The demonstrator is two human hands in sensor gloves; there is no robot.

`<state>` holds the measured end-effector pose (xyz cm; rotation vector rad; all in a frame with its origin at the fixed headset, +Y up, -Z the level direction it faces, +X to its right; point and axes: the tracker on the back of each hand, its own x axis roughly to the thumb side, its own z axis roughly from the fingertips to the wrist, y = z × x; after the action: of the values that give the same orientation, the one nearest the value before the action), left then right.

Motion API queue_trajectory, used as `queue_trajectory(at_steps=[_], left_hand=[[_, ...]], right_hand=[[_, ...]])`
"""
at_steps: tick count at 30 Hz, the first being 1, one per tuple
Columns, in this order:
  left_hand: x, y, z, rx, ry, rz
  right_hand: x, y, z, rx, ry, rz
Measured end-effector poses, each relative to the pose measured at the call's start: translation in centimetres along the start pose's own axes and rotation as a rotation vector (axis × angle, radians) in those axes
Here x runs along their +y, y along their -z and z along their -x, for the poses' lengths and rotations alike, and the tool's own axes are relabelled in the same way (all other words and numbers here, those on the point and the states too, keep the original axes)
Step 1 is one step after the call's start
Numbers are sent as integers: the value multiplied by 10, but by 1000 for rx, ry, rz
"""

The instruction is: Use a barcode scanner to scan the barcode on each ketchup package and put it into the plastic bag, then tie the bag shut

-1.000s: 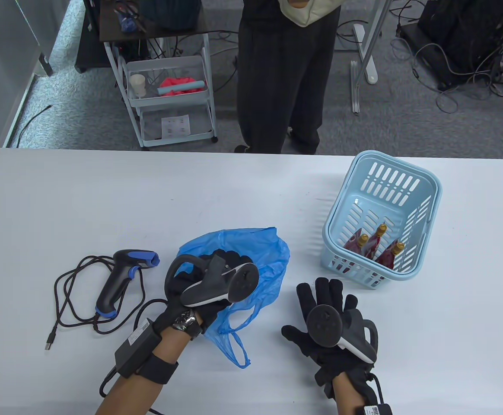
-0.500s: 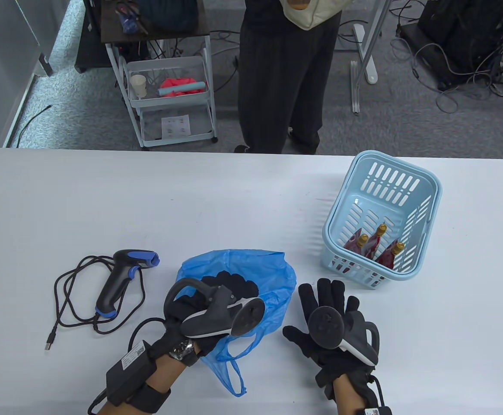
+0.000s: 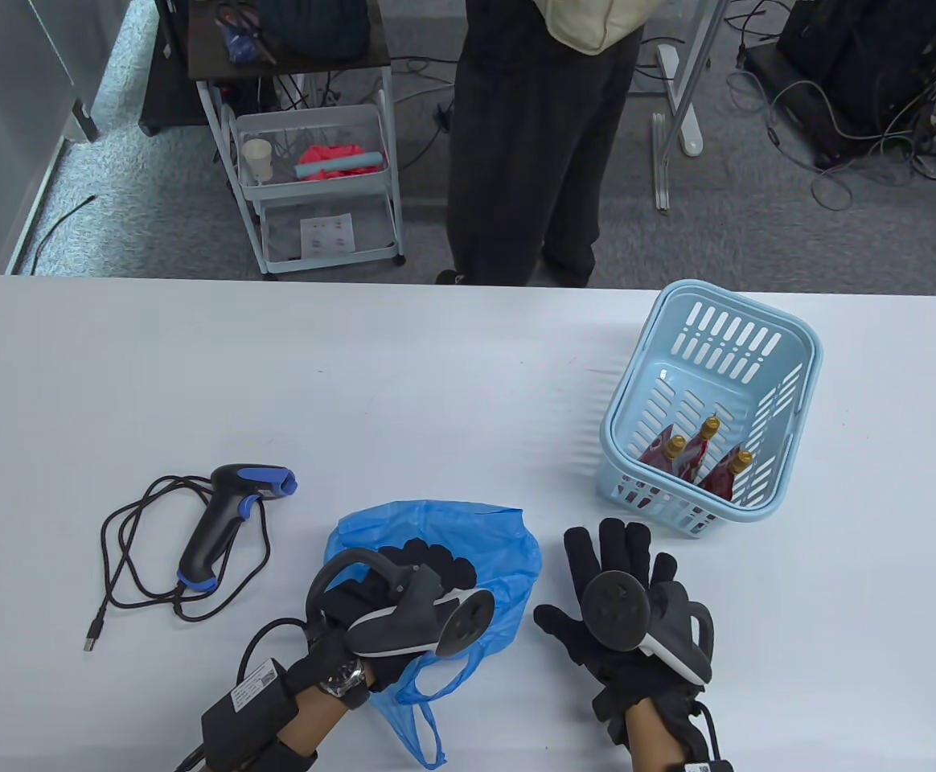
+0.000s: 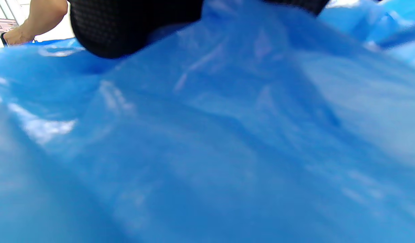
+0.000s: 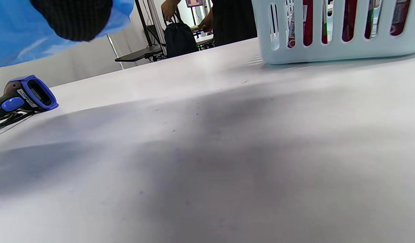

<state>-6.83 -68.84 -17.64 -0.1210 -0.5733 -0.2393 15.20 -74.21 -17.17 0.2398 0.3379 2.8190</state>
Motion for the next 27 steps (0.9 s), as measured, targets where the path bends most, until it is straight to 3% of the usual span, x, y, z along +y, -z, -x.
queue_trajectory(at_steps=[14, 27], left_hand=[[-46, 21, -25, -36, 47, 115], [-64, 28, -36, -58, 51, 149]], right_hand=[[-3, -2, 4, 10, 15, 15], [-4, -2, 5, 12, 20, 20]])
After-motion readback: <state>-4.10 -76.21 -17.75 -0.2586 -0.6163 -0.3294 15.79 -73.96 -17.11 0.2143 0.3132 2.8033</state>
